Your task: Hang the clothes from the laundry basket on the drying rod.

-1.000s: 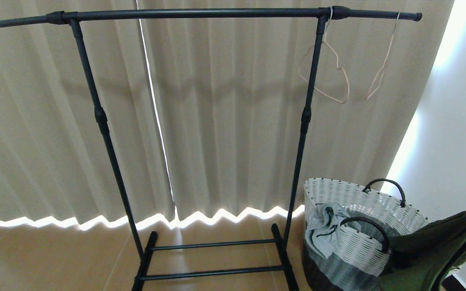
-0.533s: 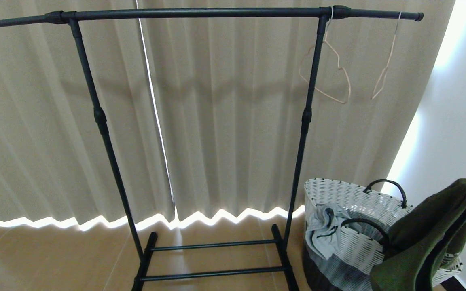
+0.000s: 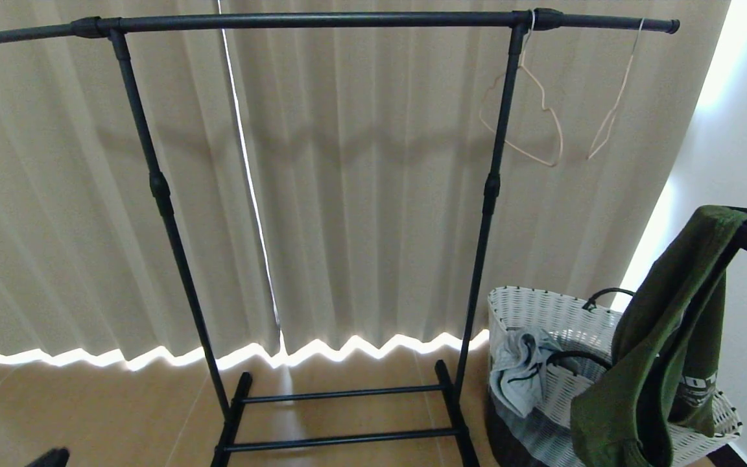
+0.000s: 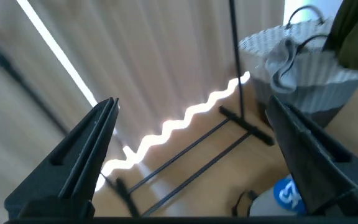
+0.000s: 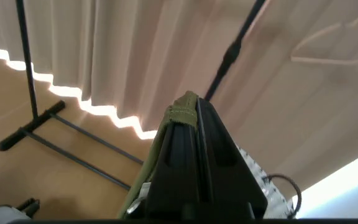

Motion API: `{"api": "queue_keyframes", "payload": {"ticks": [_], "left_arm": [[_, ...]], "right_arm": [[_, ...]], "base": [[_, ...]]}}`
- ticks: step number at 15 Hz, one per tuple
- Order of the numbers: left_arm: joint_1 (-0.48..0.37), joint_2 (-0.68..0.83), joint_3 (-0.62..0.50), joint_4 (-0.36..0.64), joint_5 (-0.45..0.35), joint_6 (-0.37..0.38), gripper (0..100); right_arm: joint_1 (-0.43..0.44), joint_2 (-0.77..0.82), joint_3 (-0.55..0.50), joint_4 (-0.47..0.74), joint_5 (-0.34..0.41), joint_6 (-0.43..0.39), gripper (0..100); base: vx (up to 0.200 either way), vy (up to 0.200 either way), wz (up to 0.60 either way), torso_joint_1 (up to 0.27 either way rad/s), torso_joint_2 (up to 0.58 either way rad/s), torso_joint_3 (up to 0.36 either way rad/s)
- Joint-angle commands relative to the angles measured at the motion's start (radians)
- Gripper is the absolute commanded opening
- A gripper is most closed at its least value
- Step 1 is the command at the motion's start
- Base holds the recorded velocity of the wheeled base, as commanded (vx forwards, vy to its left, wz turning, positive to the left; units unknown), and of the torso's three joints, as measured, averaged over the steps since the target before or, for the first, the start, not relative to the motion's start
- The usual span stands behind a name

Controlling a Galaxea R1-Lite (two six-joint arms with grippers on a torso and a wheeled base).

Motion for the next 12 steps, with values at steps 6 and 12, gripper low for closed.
{"api": "queue_keyframes", "payload": {"ticks": [6, 12], "left_arm": [[-0.676, 0.733, -0.215, -0.38, 0.485, -0.154, 100], [-0.965, 1.01, -0.419, -0.412, 0.532, -0.237, 100]], "right_arm": [[0.062, 0.099, -0.11, -0.001, 0.001, 0.113, 0], [0.097, 0.11, -0.126, -0.004, 0.001, 0.134, 0]], "base": [[0.0, 0.0, 0.0, 0.0, 0.0, 0.0], [0.0, 0.0, 0.0, 0.0, 0.0, 0.0]]}}
